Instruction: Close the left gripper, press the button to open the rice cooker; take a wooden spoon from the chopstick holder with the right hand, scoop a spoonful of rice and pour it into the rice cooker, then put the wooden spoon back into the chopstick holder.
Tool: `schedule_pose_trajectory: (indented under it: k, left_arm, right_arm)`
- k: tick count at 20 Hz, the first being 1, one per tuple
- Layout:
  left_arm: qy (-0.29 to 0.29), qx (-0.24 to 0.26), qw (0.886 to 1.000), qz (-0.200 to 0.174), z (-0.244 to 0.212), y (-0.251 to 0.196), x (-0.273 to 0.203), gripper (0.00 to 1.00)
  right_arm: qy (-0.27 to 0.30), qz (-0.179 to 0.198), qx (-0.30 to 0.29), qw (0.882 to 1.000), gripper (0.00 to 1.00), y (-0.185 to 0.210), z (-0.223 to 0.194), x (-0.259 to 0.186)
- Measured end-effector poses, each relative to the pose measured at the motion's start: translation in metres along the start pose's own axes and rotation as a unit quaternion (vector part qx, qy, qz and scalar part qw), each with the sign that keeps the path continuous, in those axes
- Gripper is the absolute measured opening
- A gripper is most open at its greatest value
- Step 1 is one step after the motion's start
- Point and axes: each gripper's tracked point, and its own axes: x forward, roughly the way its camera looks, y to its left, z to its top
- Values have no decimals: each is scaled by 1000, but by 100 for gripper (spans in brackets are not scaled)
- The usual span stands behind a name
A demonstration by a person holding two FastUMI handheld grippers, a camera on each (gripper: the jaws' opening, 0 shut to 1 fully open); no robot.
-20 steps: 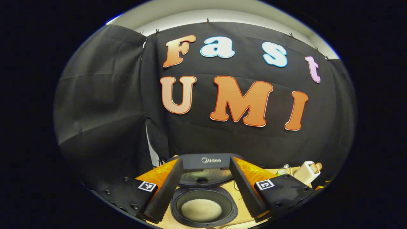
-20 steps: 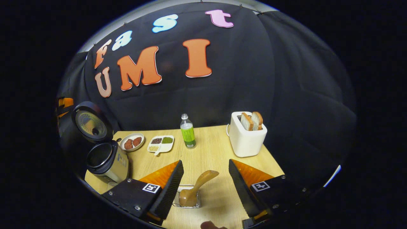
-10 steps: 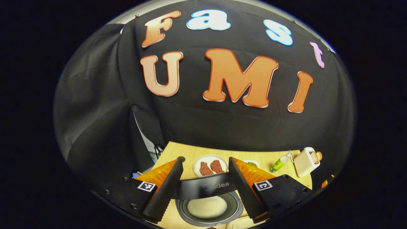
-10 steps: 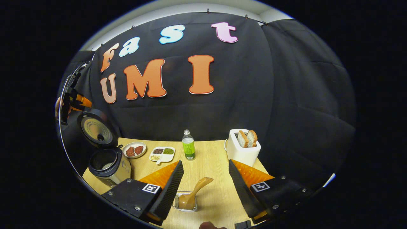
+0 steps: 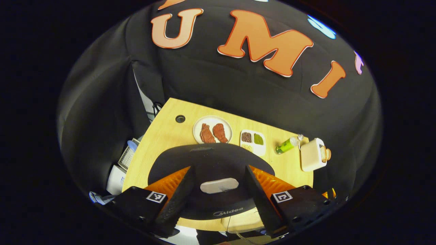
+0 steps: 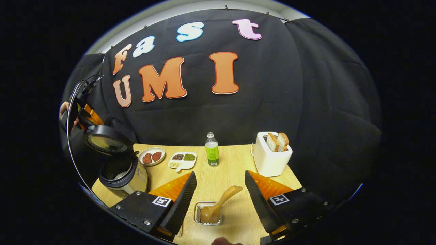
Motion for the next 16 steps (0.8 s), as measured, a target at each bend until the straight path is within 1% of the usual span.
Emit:
schedule_pose_trajectory:
  k: [1, 6, 7, 9, 10, 11, 12, 13, 14, 16]
  left_arm:
    - [12, 9, 1000, 3, -11, 1, 2, 92]
    - [92, 28, 995, 29, -65, -1, 19, 92]
    - [104, 27, 994, 35, -73, -1, 24, 99]
    - [129, 28, 990, 45, -92, 1, 35, 92]
    - [140, 26, 988, 51, -99, 1, 41, 92]
    - [152, 24, 987, 56, -107, 3, 47, 95]
    - [162, 21, 985, 61, -115, 5, 54, 96]
    - [171, 20, 983, 65, -124, 6, 62, 96]
    - [177, 19, 981, 72, -133, 9, 70, 92]
    - [172, 44, 980, 93, -136, 13, 75, 100]
  right_arm:
    - [2, 4, -1, 1000, 89, 3, -1, 1]
    - [0, 27, -4, 1000, 89, 20, -2, 5]
    - [-1, 30, -6, 1000, 89, 22, -2, 4]
    - [-1, 33, -11, 999, 89, 24, -5, 5]
    - [-1, 35, -12, 999, 89, 26, -5, 5]
    - [0, 35, -12, 999, 89, 27, -6, 5]
    - [1, 37, -13, 999, 89, 27, -8, 5]
    - [2, 36, -15, 999, 89, 27, -9, 5]
    - [2, 35, -19, 999, 89, 26, -10, 5]
    - [1, 32, -25, 999, 89, 24, -10, 4]
